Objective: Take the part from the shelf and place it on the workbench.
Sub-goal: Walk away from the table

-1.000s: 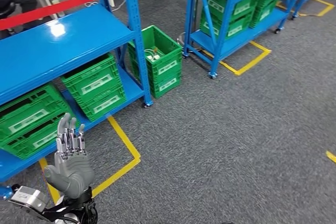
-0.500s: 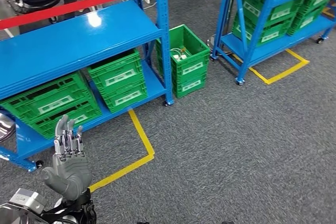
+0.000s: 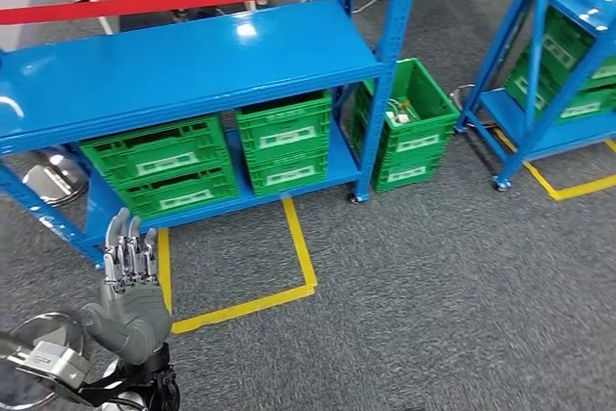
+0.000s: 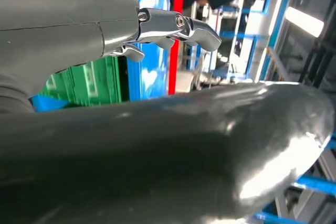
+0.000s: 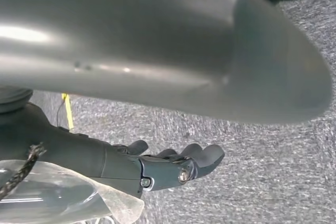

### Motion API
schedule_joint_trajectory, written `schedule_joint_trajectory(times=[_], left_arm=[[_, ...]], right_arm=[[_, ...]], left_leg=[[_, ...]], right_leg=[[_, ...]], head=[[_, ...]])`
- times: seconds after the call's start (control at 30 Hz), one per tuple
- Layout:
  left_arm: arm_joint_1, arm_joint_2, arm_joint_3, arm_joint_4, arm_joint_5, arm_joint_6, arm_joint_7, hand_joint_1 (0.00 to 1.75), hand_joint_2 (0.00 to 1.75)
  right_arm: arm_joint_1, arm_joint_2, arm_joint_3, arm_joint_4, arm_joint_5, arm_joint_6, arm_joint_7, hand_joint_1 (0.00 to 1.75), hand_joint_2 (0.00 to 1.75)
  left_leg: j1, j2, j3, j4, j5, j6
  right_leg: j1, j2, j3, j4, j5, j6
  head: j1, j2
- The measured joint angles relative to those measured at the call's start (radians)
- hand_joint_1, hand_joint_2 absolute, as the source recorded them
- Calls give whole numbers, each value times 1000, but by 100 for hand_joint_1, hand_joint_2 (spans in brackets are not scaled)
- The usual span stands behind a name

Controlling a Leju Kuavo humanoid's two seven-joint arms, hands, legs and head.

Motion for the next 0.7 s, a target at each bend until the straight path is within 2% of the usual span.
schedule_joint_trajectory(times=[0.03, 0.07, 0.1, 0.13, 0.17, 0.23, 0.27, 0.3, 0.37, 0.4, 0.43, 0.47, 0.5, 0.53, 0.6, 0.63, 0.7], left_arm=[[0, 0, 0, 0, 0, 0, 0, 0, 0], [0, 0, 0, 0, 0, 0, 0, 0, 0], [0, -1, 0, 0, 0, 0, 0, 0, 0], [0, -1, 0, 0, 0, 0, 0, 0, 0], [0, -1, 0, 0, 0, 0, 1, 0, 0], [1, -1, 0, 0, 0, 0, 1, 0, 0], [1, 0, 0, 0, 0, 0, 1, 0, 0], [0, 0, 0, 0, 0, 0, 1, 0, 0], [-1, 1, 0, 0, 0, 0, 1, 0, 0], [-1, 1, 0, 0, 0, 0, 1, 0, 0], [0, 2, 0, 0, 0, 0, 1, 0, 0], [1, 3, 0, 0, 0, 0, 1, 0, 0], [1, 3, 0, 0, 0, 1, 1, 0, 0], [2, 4, 0, 0, 0, 1, 1, 0, 0], [2, 4, 1, 0, 1, 4, 1, 0, 0], [2, 4, 1, 0, 1, 6, 2, 0, 0], [3, 4, 2, 0, 1, 9, 5, 0, 0]], right_arm=[[0, 0, 0, 0, 0, 0, 0, 0, 0], [0, -1, 0, 0, 0, 0, 0, 0, 0], [0, -1, 0, 0, 0, 0, 0, 0, 0], [0, -1, 0, 0, 0, 0, 0, 0, 0], [0, -1, 0, 0, 0, 0, 0, 0, 0], [-1, -1, 0, 0, 0, 0, 0, 0, 0], [-1, -1, 0, 0, 0, 0, 0, 0, 0], [-1, 0, 0, 0, 0, 0, 0, 0, 0], [1, 0, 0, 0, 0, 0, -1, 0, 0], [3, -1, 0, 0, 0, 0, -1, 0, 0], [4, -1, 0, 0, -1, -1, 0, 0, 0], [4, -1, 0, 0, -1, -2, 0, 0, 0], [2, -1, 0, 0, -1, -3, 0, 0, 0], [0, -1, 0, 0, -2, -5, 1, 0, 0], [-5, 1, -1, 0, -6, -9, 7, 0, 0], [-6, 2, -2, 0, -7, -11, 10, 0, 0], [-7, 3, -3, 0, -8, -14, 18, 0, 0]], left_leg=[[2, -14, 2, 2, -3, -5], [2, -27, 2, 7, -7, -11], [2, -39, -1, 12, -10, -17], [2, -49, -4, 15, -12, -22], [3, -59, -8, 17, -11, -27], [6, -71, -12, 17, -11, -36], [6, -55, -16, 28, -18, -41], [5, -28, -31, 60, -36, -45], [5, 35, -90, 181, -94, -54], [6, 49, -124, 247, -119, -57], [8, 55, -146, 288, -127, -58], [8, 58, -149, 292, -115, -56], [8, 59, -132, 258, -85, -53], [5, 61, -100, 193, -46, -45], [-3, 71, -39, 74, -2, -25], [-7, 75, -24, 40, 2, -17], [-12, 76, -18, 20, -5, -11]], right_leg=[[-3, 16, 24, -67, 43, 1], [-7, 41, 49, -130, 71, 2], [-11, 62, 69, -175, 87, 0], [-12, 77, 81, -198, 89, -4], [-11, 79, 87, -202, 84, -11], [-11, 57, 92, -204, 86, -24], [-11, 45, 96, -206, 86, -31], [-12, 31, 99, -208, 85, -37], [-8, 1, 105, -208, 79, -46], [-6, -15, 107, -208, 76, -48], [-5, -27, 109, -208, 73, -49], [-3, -37, 112, -208, 70, -50], [-2, -44, 115, -208, 68, -49], [0, -48, 119, -208, 65, -48], [1, -54, 122, -209, 62, -44], [1, -56, 121, -209, 61, -40], [1, -60, 121, -213, 62, -28]], head=[[0, 0], [1, 0], [1, 0], [1, 0], [1, 0], [1, 0], [-2, 0], [-6, 0], [-14, 0], [-15, 0], [-14, 0], [-15, 0], [-15, 0], [-15, 0], [-15, 0], [-16, 0], [-19, 0]])
